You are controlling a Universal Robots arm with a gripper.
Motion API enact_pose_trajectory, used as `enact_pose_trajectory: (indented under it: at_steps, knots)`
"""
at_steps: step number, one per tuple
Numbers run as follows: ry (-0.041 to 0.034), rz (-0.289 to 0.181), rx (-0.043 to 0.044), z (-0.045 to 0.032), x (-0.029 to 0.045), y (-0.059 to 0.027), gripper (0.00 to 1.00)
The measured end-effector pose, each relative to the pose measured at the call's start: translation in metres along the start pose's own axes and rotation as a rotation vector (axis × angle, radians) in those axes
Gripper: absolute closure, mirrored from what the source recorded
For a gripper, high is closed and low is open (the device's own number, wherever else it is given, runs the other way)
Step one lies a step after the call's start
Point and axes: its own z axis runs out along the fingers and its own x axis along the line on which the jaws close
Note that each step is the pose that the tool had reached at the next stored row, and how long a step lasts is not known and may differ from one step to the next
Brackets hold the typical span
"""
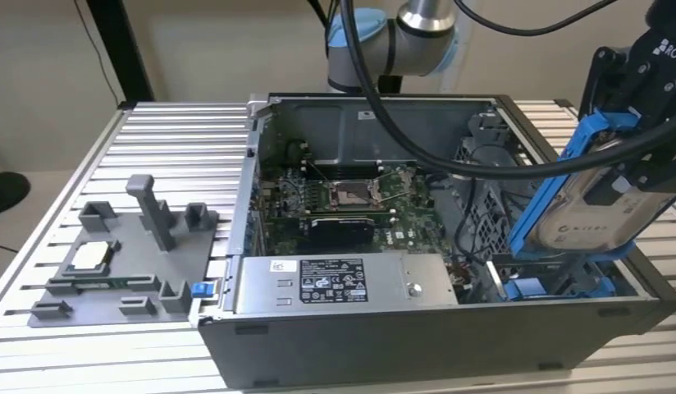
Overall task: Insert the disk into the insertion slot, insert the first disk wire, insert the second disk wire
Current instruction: 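Insert the disk into the insertion slot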
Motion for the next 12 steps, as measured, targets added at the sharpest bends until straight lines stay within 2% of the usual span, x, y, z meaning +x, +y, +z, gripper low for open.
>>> enact_pose_trajectory:
  at_steps: [2,7,12]
  knots:
    - [-0.0001,0.000,-0.0005,0.0030,0.0001,-0.0001,1.00]
    - [0.0004,0.000,-0.0079,0.0098,-0.0001,-0.0019,1.00]
    - [-0.0001,-0.004,-0.0087,0.0163,-0.0002,-0.0033,1.00]
